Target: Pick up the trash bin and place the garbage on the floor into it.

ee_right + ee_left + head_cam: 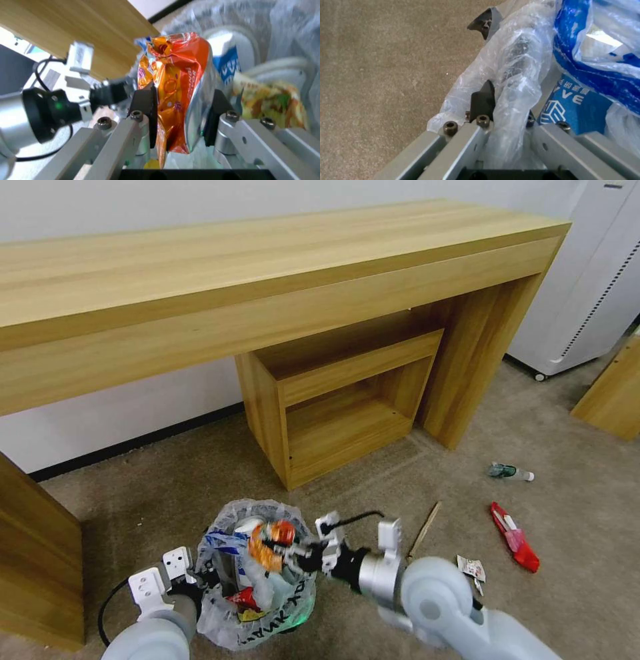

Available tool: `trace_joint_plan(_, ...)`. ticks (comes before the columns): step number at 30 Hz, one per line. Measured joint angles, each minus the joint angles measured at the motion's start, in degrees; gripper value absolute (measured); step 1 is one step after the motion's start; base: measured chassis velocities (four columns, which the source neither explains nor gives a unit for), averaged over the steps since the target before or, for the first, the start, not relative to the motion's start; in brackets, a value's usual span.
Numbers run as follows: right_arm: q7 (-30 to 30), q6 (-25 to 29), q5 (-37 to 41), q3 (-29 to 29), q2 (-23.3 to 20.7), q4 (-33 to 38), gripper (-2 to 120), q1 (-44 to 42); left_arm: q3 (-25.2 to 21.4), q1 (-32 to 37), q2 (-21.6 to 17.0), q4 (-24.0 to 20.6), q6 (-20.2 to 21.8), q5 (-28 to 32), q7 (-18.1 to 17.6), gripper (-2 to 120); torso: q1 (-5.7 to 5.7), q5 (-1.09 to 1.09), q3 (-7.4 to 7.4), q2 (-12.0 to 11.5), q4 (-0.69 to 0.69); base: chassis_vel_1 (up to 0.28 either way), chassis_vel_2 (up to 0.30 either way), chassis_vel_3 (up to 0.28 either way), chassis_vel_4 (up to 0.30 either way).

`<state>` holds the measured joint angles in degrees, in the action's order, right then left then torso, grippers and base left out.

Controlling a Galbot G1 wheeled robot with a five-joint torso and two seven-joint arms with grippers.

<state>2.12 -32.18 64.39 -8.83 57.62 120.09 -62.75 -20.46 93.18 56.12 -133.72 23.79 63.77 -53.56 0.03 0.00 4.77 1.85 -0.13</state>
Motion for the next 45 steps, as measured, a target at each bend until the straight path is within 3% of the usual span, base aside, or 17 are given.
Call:
trace_joint_plan(5,0.6,-0.9,0.2,-0.1,0.3,0.0,28,0.2,-0.3,0.4,0.2,-0.1,0.0,-0.2,0.0,1,0.0,0.0,0.0,0.0,0.0,0.0,0.0,0.0,0.0)
trace_joint_plan(7,0.6,-1.7,1.0,0.3,0.3,0.2,38,0.6,-0.3,0.6,0.5,-0.1,0.2,-0.6,0.1,1,0.0,-0.01,0.0,0.0,0.0,0.0,0.0,0.0,0.0)
trace_joint_plan(9,0.6,-1.8,1.2,0.4,0.2,0.3,40,0.7,-0.3,0.7,0.6,-0.1,0.3,-0.7,0.1,1,0.0,-0.01,0.0,0.0,0.0,0.0,0.0,0.0,0.0)
trace_joint_plan(12,0.7,-1.8,0.2,1.4,0.3,0.7,59,0.7,-0.3,0.9,0.9,-0.1,0.4,-1.1,0.2,1,0.0,-0.01,0.0,0.0,0.0,0.0,0.0,0.0,0.0)
trace_joint_plan(22,3.1,-2.5,-2.3,3.3,0.9,1.1,92,-0.7,-0.3,1.2,1.2,-0.3,0.4,-1.5,0.3,1,0.0,-0.01,0.0,0.0,0.0,0.0,0.0,0.0,0.0)
trace_joint_plan(25,1.6,0.6,-6.2,4.4,1.4,1.1,98,-1.2,-0.4,1.3,1.5,-0.5,0.4,-1.7,0.5,1,0.0,-0.01,0.0,0.0,0.0,0.0,0.0,0.0,0.0)
trace_joint_plan(27,0.6,7.3,-11.7,7.3,2.8,1.5,100,-1.3,-0.7,1.4,1.9,-0.9,0.5,-2.0,0.9,1,0.0,0.0,0.0,0.0,0.0,0.0,0.0,0.0,0.0)
trace_joint_plan(29,0.4,9.2,-14.2,8.9,3.7,1.8,100,-1.4,-0.8,1.4,2.1,-1.0,0.5,-2.3,1.1,1,0.0,-0.01,0.0,0.0,0.01,0.0,0.0,0.0,0.0)
trace_joint_plan(33,0.0,16.8,-28.4,19.7,7.7,4.3,100,-3.9,-1.3,1.0,2.3,-1.1,0.9,-3.7,2.6,1,0.0,0.0,0.0,0.0,0.02,0.0,0.0,0.0,0.0)
trace_joint_plan(35,-0.7,18.1,-31.1,21.8,7.8,4.9,100,-5.0,-1.3,1.0,2.2,-1.2,1.0,-3.9,2.9,1,0.0,0.01,0.0,0.0,0.01,0.0,0.0,0.0,0.0)
trace_joint_plan(37,-4.6,24.5,-39.9,30.0,7.2,6.9,100,-10.1,-1.4,1.0,2.2,-1.4,1.0,-4.9,3.7,1,0.0,0.0,0.0,0.0,-0.01,0.0,0.0,0.0,0.0)
trace_joint_plan(38,-4.6,24.5,-39.9,30.0,7.2,6.9,100,-10.1,-1.4,1.0,2.2,-1.4,1.0,-4.9,3.7,1,0.0,0.0,0.0,0.0,-0.01,0.0,0.0,0.0,0.0)
trace_joint_plan(40,-6.0,28.0,-45.0,35.9,7.0,9.2,100,-15.5,-1.4,0.7,2.5,-1.4,1.0,-5.7,4.3,1,0.0,0.0,0.0,0.0,-0.02,0.0,0.0,0.0,0.0)
trace_joint_plan(42,-6.0,28.4,-45.5,36.8,7.0,9.6,100,-16.4,-1.4,0.6,2.6,-1.4,1.0,-5.9,4.5,1,0.0,0.0,0.0,0.0,-0.02,0.0,0.0,0.0,0.0)
trace_joint_plan(45,-6.1,34.7,-52.7,44.3,8.8,11.4,100,-22.8,-0.9,0.5,3.2,-1.2,1.1,-8.5,6.0,1,0.0,0.0,0.0,0.0,-0.01,0.0,0.0,0.0,0.0)
